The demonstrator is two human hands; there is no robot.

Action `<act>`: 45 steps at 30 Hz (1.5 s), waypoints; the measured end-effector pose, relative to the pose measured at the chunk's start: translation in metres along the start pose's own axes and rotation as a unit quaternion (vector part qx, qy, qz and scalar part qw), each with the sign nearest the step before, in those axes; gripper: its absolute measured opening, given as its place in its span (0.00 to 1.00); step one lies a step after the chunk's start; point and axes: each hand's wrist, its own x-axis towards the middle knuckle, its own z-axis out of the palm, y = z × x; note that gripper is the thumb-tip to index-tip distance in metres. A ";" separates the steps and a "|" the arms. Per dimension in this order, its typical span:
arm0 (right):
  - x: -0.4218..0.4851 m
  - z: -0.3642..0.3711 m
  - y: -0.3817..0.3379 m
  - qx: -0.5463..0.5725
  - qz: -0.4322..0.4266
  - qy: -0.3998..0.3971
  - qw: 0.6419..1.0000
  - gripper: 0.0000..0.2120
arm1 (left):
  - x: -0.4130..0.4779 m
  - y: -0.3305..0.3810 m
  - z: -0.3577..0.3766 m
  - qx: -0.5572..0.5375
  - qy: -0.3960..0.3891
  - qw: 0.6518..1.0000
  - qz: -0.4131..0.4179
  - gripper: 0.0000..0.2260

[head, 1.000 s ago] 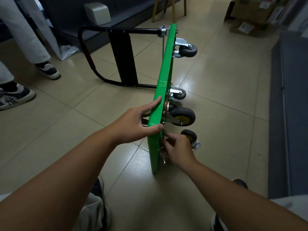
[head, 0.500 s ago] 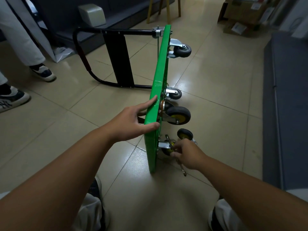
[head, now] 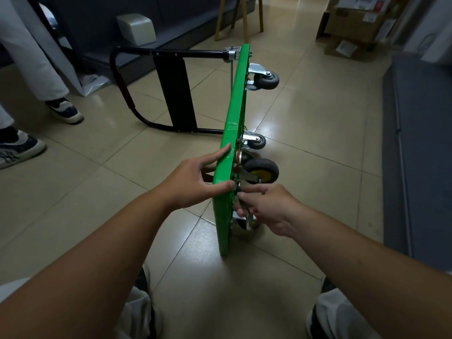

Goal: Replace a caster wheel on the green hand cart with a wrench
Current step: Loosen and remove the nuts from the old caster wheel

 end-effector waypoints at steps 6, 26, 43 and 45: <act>0.011 0.006 -0.004 0.022 -0.006 -0.003 1.000 0.11 | 0.001 0.002 0.000 0.007 0.004 1.000 0.007 0.37; 0.047 0.021 0.082 -0.161 -0.244 0.084 0.953 0.19 | -0.001 0.006 -0.005 -0.046 -0.022 0.998 -0.035 0.41; 0.036 -0.012 0.069 -0.112 -0.131 0.058 0.983 0.12 | -0.001 0.007 -0.003 -0.061 -0.026 0.997 -0.040 0.41; 0.025 -0.009 0.045 -0.031 -0.107 0.047 0.993 0.11 | -0.003 0.008 -0.002 -0.067 -0.025 0.997 -0.031 0.40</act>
